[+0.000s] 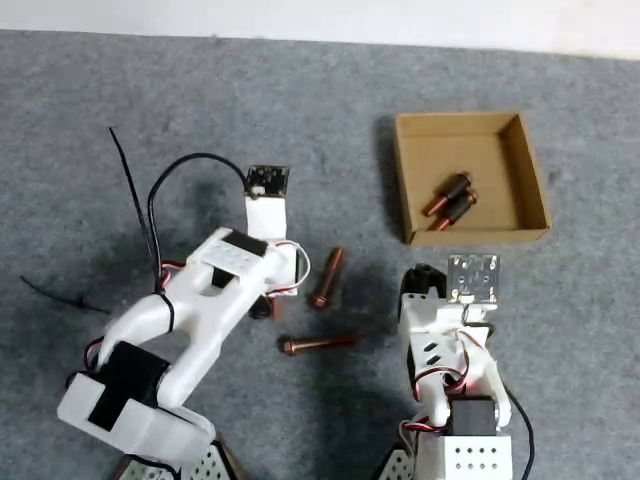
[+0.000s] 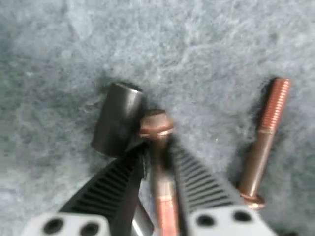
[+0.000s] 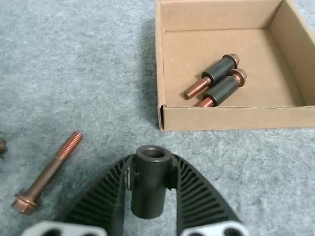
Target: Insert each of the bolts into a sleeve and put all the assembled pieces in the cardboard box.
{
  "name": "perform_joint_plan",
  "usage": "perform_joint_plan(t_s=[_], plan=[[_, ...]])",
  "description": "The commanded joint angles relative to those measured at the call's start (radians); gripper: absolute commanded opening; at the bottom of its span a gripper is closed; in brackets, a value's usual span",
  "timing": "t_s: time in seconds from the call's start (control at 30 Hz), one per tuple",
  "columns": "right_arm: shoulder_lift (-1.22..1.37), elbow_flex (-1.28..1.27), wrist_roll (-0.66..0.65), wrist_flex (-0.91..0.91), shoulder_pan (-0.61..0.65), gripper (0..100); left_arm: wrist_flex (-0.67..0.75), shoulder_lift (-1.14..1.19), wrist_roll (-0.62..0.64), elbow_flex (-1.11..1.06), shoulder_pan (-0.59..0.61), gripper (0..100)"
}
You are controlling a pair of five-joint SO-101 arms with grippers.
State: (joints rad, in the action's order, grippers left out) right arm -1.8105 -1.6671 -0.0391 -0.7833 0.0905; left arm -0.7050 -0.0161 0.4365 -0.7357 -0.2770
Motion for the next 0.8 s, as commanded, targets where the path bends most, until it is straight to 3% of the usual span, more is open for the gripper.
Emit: perform_joint_plan(t_s=[0.0,0.33,0.5,0.77], plan=[[-0.012,-0.016,-0.011,0.027,-0.012,0.6,-0.005,-0.001,-0.009,0.031,0.018,1],[-0.012,-0.016,-0.011,0.027,-0.010,0.6,-0.009,-0.097,-0.012,0.007,0.022,0],[-0.012,-0.016,-0.011,0.027,-0.008,0.6,0.002,-0.348,-0.074,-0.147,0.022,0],[-0.012,-0.016,-0.011,0.030,-0.007,0.7,0.198,-0.894,-0.075,-0.509,0.024,0]])
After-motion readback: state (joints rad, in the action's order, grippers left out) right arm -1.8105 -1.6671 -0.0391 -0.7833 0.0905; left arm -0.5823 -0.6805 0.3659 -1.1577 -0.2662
